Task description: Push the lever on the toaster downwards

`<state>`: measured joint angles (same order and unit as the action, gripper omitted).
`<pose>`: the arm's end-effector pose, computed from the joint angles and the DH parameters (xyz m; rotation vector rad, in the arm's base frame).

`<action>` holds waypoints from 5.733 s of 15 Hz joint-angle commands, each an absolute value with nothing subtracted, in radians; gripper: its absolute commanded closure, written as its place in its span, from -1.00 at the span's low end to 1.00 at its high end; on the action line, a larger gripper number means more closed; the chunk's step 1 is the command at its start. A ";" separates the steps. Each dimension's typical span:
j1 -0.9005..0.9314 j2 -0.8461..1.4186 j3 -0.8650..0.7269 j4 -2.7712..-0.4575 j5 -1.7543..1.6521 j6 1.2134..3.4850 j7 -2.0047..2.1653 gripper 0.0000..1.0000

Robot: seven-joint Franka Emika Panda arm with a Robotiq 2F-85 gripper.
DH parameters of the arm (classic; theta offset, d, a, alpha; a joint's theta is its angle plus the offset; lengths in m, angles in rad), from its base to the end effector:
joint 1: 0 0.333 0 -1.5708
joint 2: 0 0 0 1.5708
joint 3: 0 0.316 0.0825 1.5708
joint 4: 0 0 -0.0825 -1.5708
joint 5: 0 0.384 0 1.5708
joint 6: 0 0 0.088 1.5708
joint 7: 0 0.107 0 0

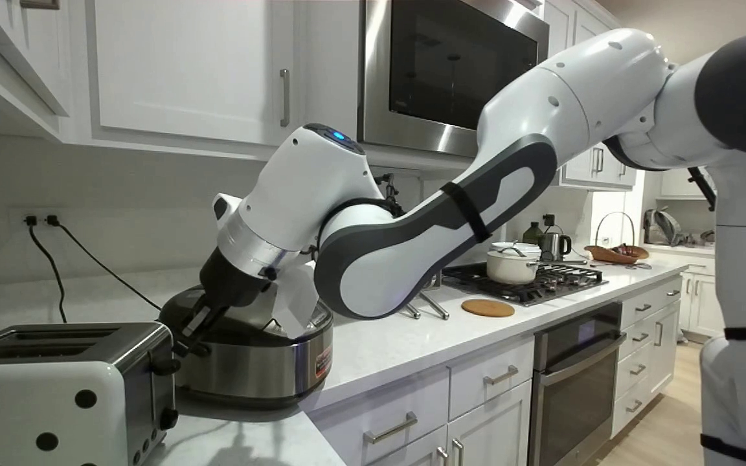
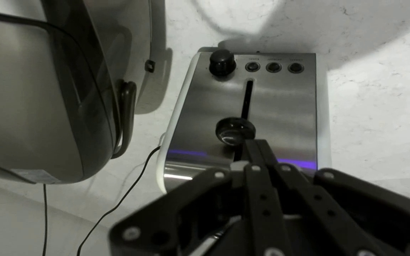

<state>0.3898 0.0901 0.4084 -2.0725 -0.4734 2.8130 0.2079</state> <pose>0.4112 0.4458 0.4634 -2.5423 -1.3465 -1.0381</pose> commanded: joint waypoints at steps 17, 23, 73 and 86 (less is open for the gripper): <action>0.425 0.208 0.386 -1.941 -0.583 2.775 0.245 1.00; 0.431 0.246 0.375 -1.905 -0.606 2.771 0.246 1.00; 0.442 0.402 0.360 -1.903 -0.558 2.745 0.220 1.00; 0.510 0.344 0.311 -1.865 -0.535 2.705 0.181 1.00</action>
